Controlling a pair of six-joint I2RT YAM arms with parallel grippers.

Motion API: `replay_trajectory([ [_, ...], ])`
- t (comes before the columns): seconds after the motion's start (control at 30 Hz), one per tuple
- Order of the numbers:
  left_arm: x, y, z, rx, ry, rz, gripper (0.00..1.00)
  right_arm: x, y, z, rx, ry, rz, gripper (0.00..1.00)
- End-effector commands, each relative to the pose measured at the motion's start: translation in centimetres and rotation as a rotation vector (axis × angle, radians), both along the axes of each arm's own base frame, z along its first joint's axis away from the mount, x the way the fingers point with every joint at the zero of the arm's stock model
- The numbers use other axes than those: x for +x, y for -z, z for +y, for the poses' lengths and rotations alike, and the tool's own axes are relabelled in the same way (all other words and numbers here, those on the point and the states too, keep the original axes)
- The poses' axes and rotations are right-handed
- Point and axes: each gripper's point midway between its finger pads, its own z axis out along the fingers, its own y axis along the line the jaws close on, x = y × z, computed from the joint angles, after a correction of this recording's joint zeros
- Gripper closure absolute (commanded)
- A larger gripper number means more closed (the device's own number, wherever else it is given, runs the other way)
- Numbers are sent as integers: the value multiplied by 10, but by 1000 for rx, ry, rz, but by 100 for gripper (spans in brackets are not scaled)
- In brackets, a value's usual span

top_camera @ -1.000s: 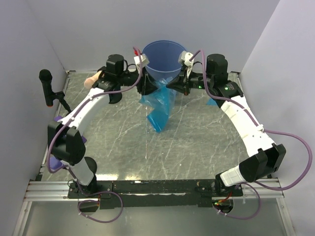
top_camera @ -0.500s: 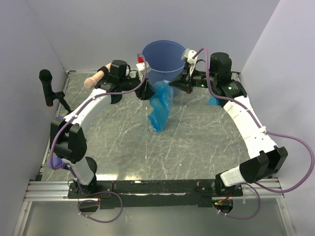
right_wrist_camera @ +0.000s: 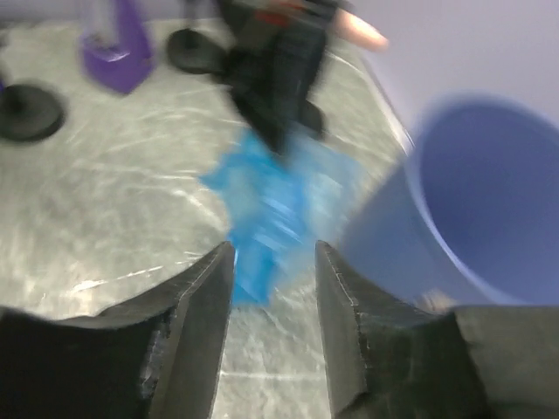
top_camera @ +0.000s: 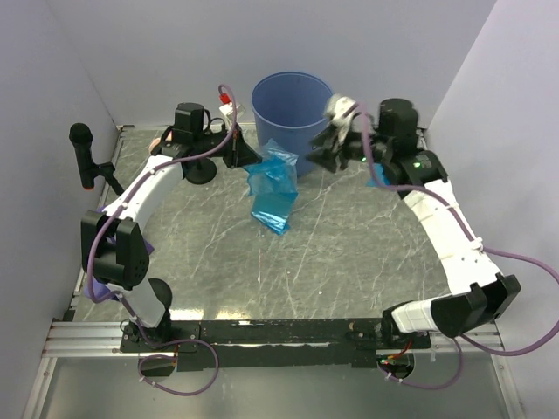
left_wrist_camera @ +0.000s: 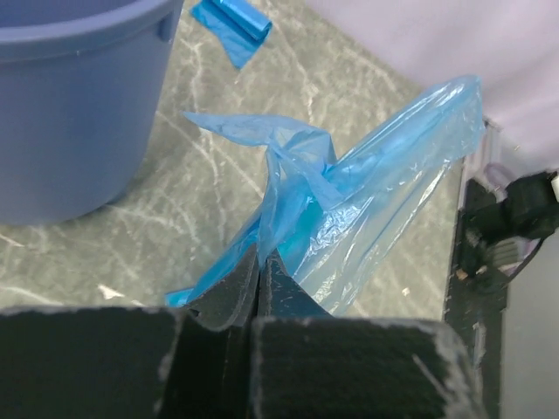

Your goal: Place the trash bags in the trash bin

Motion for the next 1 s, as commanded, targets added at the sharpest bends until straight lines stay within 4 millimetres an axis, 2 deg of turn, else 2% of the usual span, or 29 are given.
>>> replay_trajectory([
  [0.0,3,-49,-5,-85,-39,-30,99,-50,-8,36,-129,-204,-236,45],
  [0.07,4,-54,-6,-104,-47,-9,99,-57,8,46,-203,-247,-288,40],
  [0.23,-3,-62,-8,-129,-42,17,99,-53,12,71,-310,-328,-415,36],
  [0.47,-13,-68,-6,-131,-34,11,99,-21,27,94,-454,-348,-499,35],
  [0.6,-20,-74,-5,-143,-28,9,99,-9,57,101,-583,-394,-489,38],
  [0.7,-23,-76,-5,-145,-19,7,99,8,75,101,-669,-359,-509,40],
  [0.8,-25,-75,-5,-144,-16,10,99,25,84,99,-736,-304,-556,51],
  [0.9,-24,-72,-4,-135,-20,8,99,32,81,97,-757,-252,-594,74],
  [0.93,-23,-70,-4,-131,-20,8,99,31,76,96,-748,-240,-603,86],
  [0.97,-23,-70,-4,-128,-19,6,99,30,71,94,-739,-227,-608,92],
])
